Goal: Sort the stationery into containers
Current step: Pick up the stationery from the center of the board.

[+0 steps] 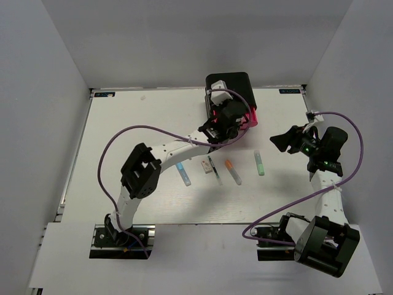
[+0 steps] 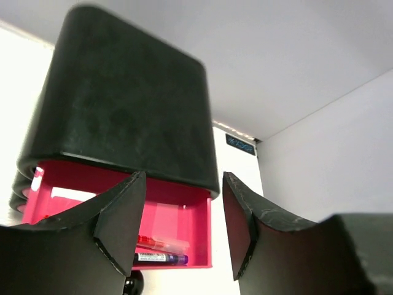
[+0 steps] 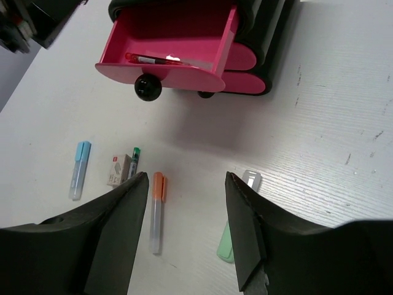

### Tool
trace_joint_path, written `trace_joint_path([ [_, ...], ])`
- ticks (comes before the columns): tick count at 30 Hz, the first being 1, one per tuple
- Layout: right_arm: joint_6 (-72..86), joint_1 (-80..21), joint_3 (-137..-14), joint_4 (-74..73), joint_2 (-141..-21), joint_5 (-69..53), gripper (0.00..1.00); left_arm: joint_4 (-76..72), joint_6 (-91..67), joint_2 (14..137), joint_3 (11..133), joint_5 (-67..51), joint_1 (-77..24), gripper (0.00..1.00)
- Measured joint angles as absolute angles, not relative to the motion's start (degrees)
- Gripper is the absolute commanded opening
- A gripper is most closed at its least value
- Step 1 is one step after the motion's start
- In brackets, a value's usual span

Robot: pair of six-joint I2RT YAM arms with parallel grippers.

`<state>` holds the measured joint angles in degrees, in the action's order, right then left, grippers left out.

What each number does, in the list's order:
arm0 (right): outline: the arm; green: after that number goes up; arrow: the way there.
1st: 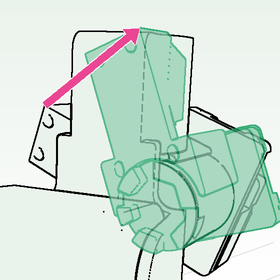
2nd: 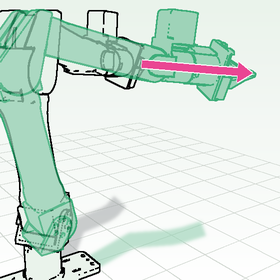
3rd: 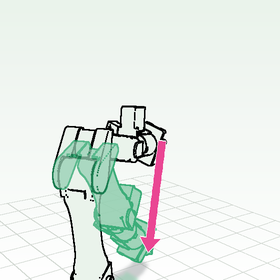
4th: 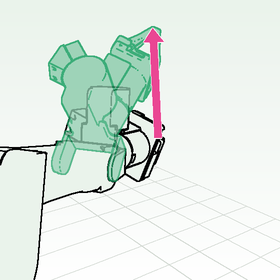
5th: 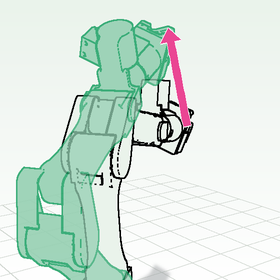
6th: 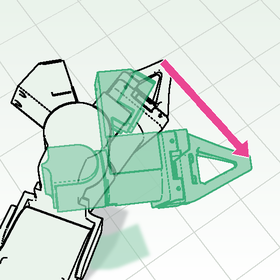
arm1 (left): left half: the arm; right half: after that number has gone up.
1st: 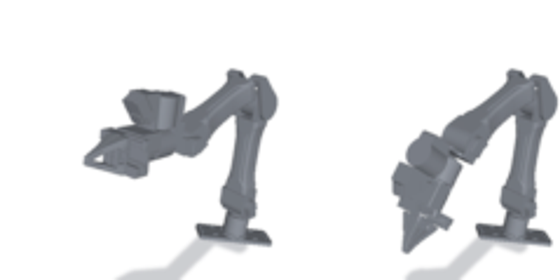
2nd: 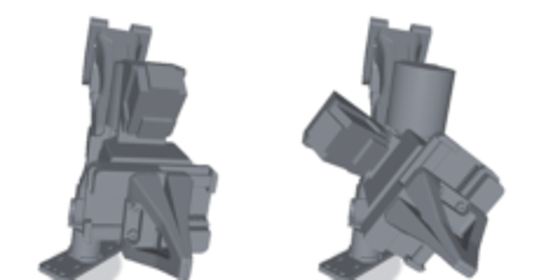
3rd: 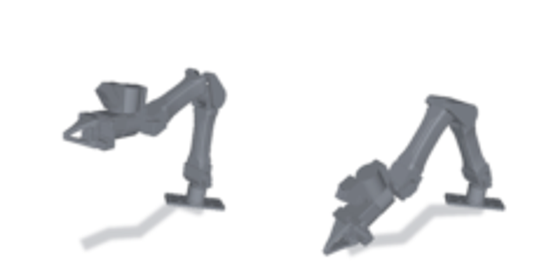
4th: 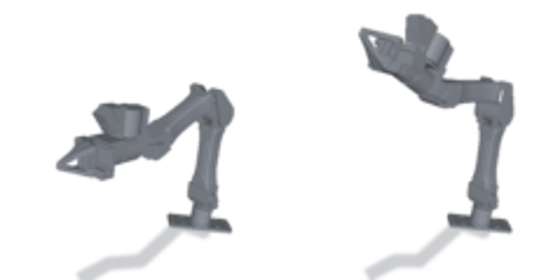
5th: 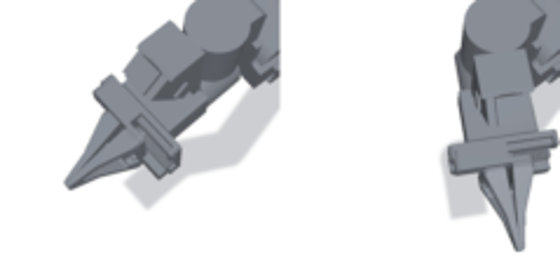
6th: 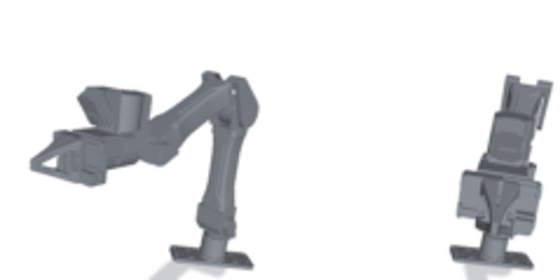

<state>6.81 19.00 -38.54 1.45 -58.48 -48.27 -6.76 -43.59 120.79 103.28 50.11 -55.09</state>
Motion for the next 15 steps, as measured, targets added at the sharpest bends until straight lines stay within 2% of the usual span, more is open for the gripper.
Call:
trace_joint_path([
  [3,5.2,18.5,-38.5,1.3,-58.5,-50.5,0.56,-7.8,-40.5,117.0,101.0,49.3,-55.3,0.58],
  [6,1.3,16.4,-38.6,-0.6,-58.5,-52.9,0.51,-7.2,-37.5,110.3,96.1,47.5,-55.4,0.38],
  [7,-0.2,15.1,-38.6,-1.7,-58.5,-53.4,0.49,-6.7,-36.6,107.1,93.8,46.3,-55.2,0.27],
  [9,-3.3,11.4,-38.8,-4.1,-58.5,-53.7,0.48,-3.7,-35.6,99.2,87.7,43.0,-54.8,0.24],
  [11,-6.5,6.7,-38.8,-6.1,-58.5,-53.3,0.46,-0.3,-34.2,90.1,81.0,39.9,-54.2,0.32],
  [12,-7.7,3.9,-38.8,-7.0,-58.5,-52.4,0.46,1.7,-33.3,85.4,77.6,38.3,-53.8,0.41],
  [13,-8.9,1.2,-38.8,-7.8,-58.5,-51.0,0.46,2.9,-32.7,81.1,74.3,37.5,-53.6,0.59],
  [15,-10.6,-4.6,-38.8,-9.1,-58.8,-48.4,0.48,6.5,-31.8,70.9,66.3,35.2,-52.8,0.72],
])
